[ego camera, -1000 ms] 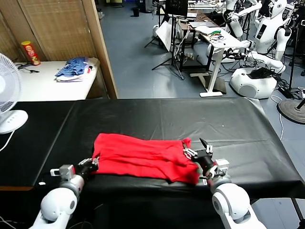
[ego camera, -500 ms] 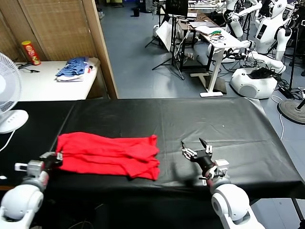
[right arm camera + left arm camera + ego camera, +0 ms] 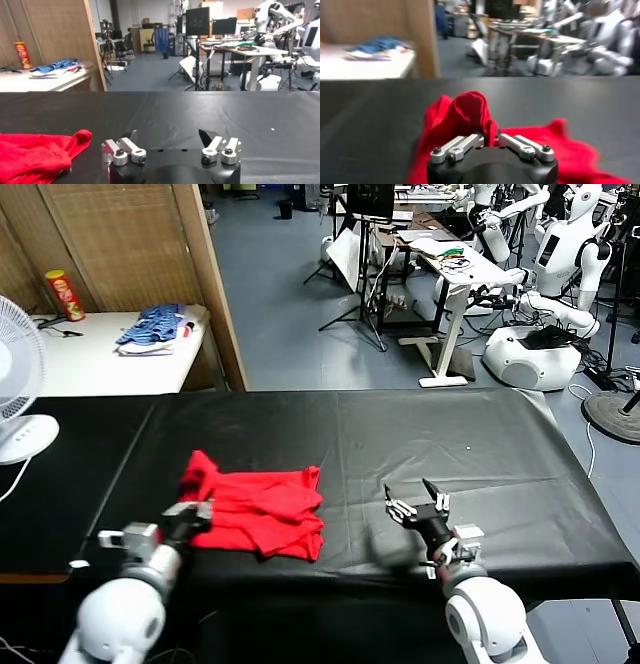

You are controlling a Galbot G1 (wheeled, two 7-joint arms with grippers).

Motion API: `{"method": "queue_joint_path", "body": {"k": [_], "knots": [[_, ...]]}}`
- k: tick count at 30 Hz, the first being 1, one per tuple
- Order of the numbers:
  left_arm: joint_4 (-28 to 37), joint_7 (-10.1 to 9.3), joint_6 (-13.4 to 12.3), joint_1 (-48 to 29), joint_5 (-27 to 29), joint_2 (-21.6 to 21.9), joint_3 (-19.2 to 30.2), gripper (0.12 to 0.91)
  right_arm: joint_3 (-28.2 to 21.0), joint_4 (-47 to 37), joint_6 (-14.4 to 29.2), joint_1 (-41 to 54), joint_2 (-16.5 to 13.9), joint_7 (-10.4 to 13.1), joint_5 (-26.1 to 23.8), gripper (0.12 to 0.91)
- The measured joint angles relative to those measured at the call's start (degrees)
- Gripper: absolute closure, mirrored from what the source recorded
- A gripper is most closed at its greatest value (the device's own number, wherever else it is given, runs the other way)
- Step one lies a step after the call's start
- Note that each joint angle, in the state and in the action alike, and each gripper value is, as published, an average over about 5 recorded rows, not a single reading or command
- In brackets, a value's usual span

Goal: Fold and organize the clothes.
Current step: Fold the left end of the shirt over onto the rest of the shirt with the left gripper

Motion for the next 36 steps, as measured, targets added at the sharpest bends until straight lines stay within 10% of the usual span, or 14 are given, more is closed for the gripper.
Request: {"method": "queue_joint_path", "body": {"k": [26,36], "knots": [[4.2,0.45,-1.3,-2.8,4.4,-12.1,11.6,0.848,0.3,-0.8,-0.1,0.9,-0.3,-0.5,-0.1,0.227],[1.8,-1.38,1.0,-2.1,-7.3,-14.6,12.8,0.355,-2.3,-2.8,-0.1,3.5,-1.2,-2.2,0.0,0.227]]}}
